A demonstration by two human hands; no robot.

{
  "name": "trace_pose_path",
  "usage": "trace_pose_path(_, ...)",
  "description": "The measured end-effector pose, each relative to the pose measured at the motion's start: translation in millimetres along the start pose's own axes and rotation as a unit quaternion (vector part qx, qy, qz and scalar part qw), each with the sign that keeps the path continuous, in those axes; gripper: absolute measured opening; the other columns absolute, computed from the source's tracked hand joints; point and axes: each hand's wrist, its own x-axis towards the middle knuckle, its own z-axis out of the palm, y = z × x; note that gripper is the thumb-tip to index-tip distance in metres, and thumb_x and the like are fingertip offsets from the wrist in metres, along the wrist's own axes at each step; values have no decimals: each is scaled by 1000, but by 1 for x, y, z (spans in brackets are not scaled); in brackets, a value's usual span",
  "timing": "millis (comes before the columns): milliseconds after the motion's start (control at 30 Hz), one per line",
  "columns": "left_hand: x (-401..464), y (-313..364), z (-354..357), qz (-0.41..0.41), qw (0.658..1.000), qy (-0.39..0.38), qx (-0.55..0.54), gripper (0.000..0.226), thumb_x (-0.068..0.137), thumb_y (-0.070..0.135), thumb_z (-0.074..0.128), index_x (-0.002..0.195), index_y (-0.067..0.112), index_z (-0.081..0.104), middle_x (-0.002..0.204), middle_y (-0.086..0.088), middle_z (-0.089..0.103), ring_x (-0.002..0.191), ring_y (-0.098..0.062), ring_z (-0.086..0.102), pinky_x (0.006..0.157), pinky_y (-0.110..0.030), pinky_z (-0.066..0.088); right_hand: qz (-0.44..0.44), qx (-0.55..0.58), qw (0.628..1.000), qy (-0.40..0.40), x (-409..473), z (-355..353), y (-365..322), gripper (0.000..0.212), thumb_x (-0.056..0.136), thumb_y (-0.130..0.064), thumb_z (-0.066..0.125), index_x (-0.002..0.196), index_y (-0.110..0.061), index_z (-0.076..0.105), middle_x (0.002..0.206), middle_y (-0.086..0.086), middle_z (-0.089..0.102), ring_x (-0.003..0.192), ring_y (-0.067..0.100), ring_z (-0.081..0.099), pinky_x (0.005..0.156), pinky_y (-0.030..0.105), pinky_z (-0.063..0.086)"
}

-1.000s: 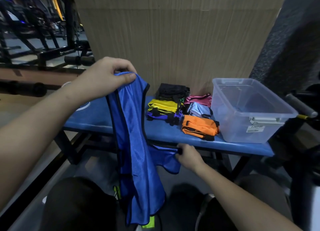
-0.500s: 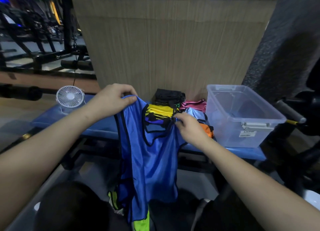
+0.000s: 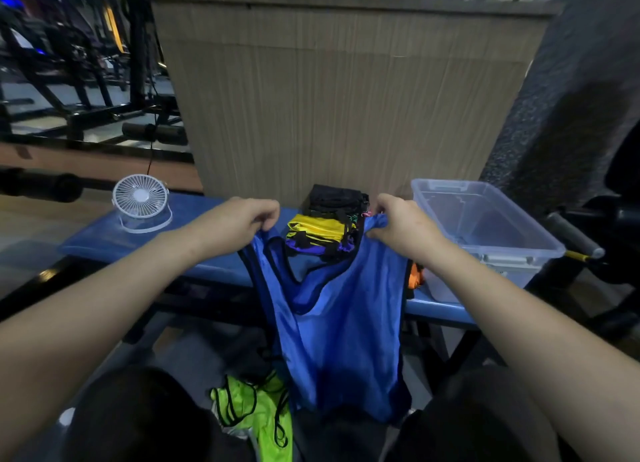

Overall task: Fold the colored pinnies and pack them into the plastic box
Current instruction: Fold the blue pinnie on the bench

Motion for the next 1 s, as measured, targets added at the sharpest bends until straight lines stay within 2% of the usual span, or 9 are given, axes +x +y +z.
trace_pose_path(100,-1,-15,-6,-21,999,-23,20,38,98,9,52,75,37,64,80,5,70,77,-20,63,76,-42,51,18,-33,999,-16,4,-14,5,34,84,-38,76,79,-26,44,88,4,58,89,29,55,69,38,43)
trace_pose_path(200,-2,-24,-8,-27,999,-34,22,39,101,14,51,83,46,66,98,16,72,92,-11,66,86,-38,52,33,-30,999,-25,9,-27,12,37,86,-45,72,72,-20,47,78,7,58,81,32,57,63,37,40)
trace_pose_path(300,-6,-26,-11,-29,999,-18,-7,35,100,5,49,86,35,60,91,18,66,85,-9,59,76,-30,45,54,10,998,11,11,-38,18,38,90,-41,69,78,-7,56,67,10,54,71,34,57,56,35,34)
trace_pose_path(400,-9,-33,-17,-26,1000,-15,-8,35,97,1,48,80,31,52,76,2,60,74,-23,55,70,-34,45,57,46,997,37,9,-51,22,31,90,-32,71,96,-2,62,83,16,61,79,31,58,60,35,35)
trace_pose_path(467,-10,-39,-22,-36,999,-23,-5,39,99,4,49,77,34,60,80,8,65,76,-13,58,68,-22,42,44,50,997,41,8,-55,25,29,88,-29,74,96,-4,62,92,17,65,87,33,59,63,36,36)
trace_pose_path(600,-7,-43,-27,-55,998,-14,-2,28,102,11,51,106,29,73,108,14,68,105,-10,61,86,-19,38,28,39,998,50,6,-55,24,34,84,-35,78,90,-10,56,89,9,63,81,27,55,64,37,40)
trace_pose_path(733,-7,-37,-30,-51,997,-8,-62,29,96,16,65,119,33,69,115,18,64,114,-1,56,88,-1,34,11,38,999,23,5,-46,13,33,90,-42,70,87,-14,51,70,1,53,70,22,51,55,32,34)
trace_pose_path(867,-10,-29,-33,-62,980,-18,-189,43,88,17,75,120,46,67,126,25,62,123,10,51,111,-18,33,36,71,997,-16,6,-41,5,31,94,-39,65,81,-16,49,66,1,49,63,20,49,52,30,29)
trace_pose_path(1000,-10,-14,-31,-61,964,-62,-253,55,87,4,73,125,43,63,126,28,60,118,20,49,113,-17,31,107,237,964,-63,4,-35,-3,29,85,-27,71,70,-11,51,65,11,48,61,22,46,60,34,33)
